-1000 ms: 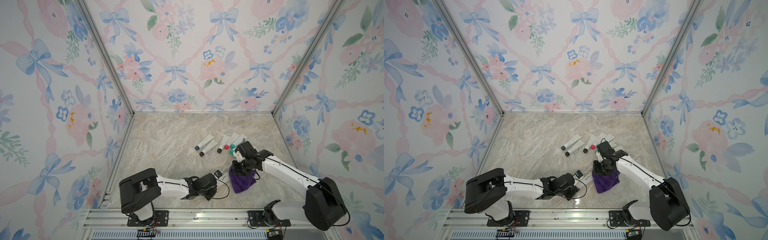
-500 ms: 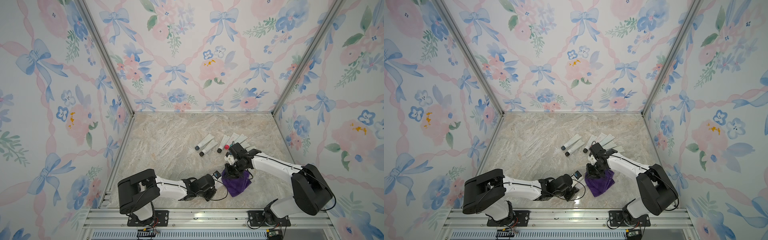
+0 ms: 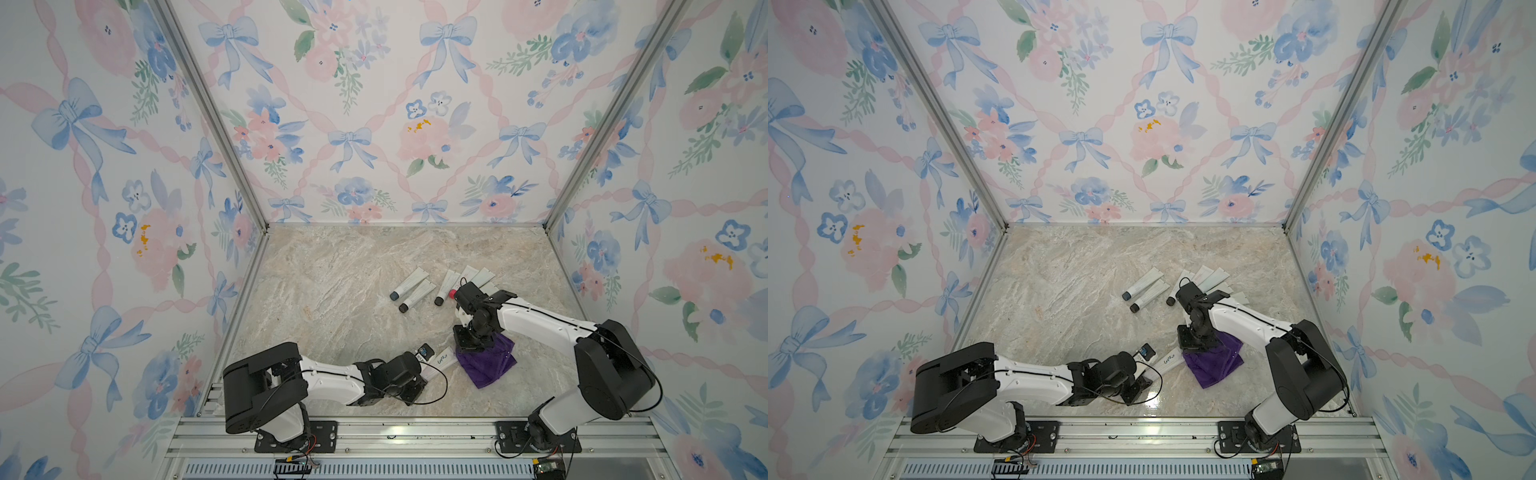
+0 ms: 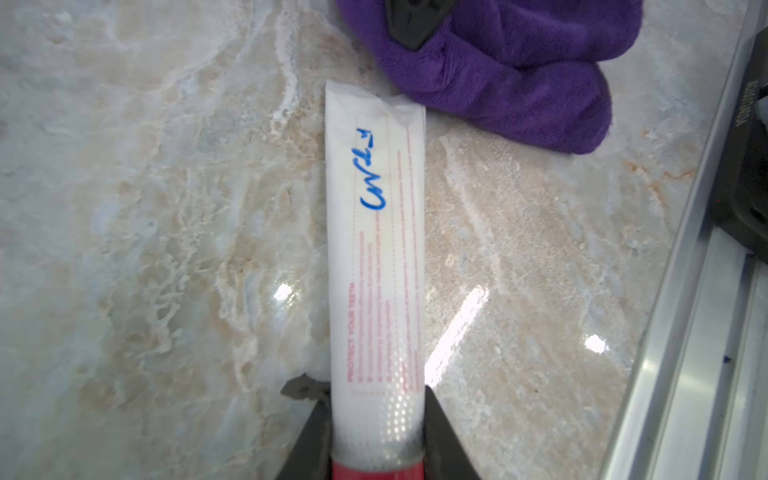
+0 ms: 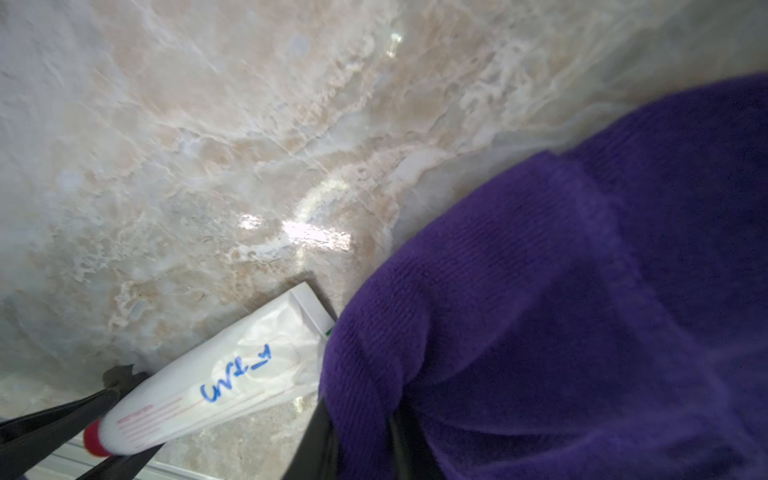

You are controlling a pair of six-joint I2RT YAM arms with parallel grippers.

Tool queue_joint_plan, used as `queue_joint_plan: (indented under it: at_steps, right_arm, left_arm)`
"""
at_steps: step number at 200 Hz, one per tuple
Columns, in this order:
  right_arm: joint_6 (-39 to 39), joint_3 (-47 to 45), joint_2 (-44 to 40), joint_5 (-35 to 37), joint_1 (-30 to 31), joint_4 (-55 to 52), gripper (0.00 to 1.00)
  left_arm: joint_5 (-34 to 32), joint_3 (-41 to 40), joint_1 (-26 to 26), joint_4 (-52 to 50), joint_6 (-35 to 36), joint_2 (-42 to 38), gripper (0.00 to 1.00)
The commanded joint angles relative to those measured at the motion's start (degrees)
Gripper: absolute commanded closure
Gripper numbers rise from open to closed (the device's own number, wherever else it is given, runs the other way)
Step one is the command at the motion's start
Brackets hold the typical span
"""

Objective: Wipe the surface of the toothpaste tube
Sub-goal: Wipe the dirt from the toothpaste tube.

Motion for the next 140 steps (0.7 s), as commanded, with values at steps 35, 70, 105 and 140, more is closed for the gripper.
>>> queue_joint_plan:
  at_steps: [35, 70, 105, 140]
  right_arm:
    - [0.0, 1.3, 2.1, -1.0, 3.3, 0.1, 0.8]
    - [0.4, 1.1, 2.5, -1.3, 4.0, 0.9, 0.81]
    - [0.4, 3.0, 0.9, -2.6, 4.2, -0.2, 0.8]
    - [1.0, 5.6, -1.2, -7.4, 4.2, -0.2, 0.8]
  left_arm:
    - [0.1, 0.0, 0.4, 0.9, -0.3, -0.3, 0.5]
    - [0.8, 0.5, 1.0, 1.0, 0.3, 0.6, 0.51]
    - [2.5, 1.1, 1.4, 0.9, 0.8, 2.5, 0.64]
    - [3.8, 1.6, 1.5, 0.8, 1.0, 3.8, 0.67]
